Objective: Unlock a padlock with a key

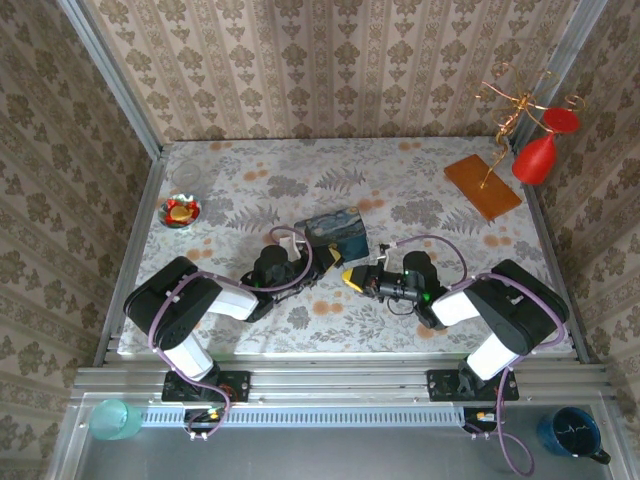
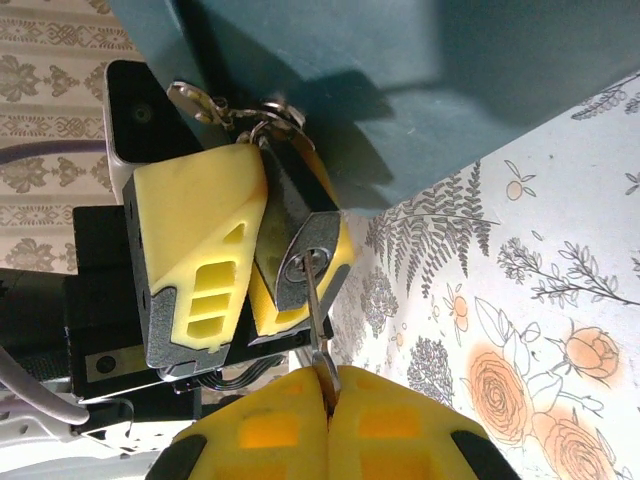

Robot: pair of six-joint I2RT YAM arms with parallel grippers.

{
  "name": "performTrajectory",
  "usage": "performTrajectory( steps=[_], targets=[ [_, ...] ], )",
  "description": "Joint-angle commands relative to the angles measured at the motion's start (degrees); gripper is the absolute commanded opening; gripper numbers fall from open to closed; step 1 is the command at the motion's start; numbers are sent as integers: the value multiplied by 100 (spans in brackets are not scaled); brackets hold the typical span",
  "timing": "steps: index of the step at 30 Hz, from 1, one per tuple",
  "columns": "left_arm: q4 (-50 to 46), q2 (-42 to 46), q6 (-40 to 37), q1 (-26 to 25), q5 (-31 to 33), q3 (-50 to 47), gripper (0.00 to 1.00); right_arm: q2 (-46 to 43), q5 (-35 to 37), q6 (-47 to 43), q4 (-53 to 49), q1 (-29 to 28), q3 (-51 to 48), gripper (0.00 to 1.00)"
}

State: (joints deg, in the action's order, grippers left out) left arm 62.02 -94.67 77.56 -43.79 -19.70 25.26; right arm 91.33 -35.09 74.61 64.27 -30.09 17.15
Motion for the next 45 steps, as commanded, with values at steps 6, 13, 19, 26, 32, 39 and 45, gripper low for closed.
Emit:
performTrajectory(
  steps=[6,13,19,26,32,39,45],
  targets=[
    [192,129,-124,-49,-420,107,1,356,-217,247,724,416,-50,0],
    [171,134,-169,-101,-481,163,0,703,-253,405,964,495,25,0],
    [187,116,-180,-147,-482,190,0,658,-205,473,927,621,39,0],
    [448,55,-98,-244,-431,234,0,722,-191,651,981,653,139,0],
    [1104,-200,199,-317,-367,268,0,571,-102,741,943,496,184,0],
    [1120,-176,179,-361,-410,331,0,565,56,999,982,532,158,0],
    [1087,-52,155,-381,-472,397,0,548,25,1285,979,548,435,0]
  ],
)
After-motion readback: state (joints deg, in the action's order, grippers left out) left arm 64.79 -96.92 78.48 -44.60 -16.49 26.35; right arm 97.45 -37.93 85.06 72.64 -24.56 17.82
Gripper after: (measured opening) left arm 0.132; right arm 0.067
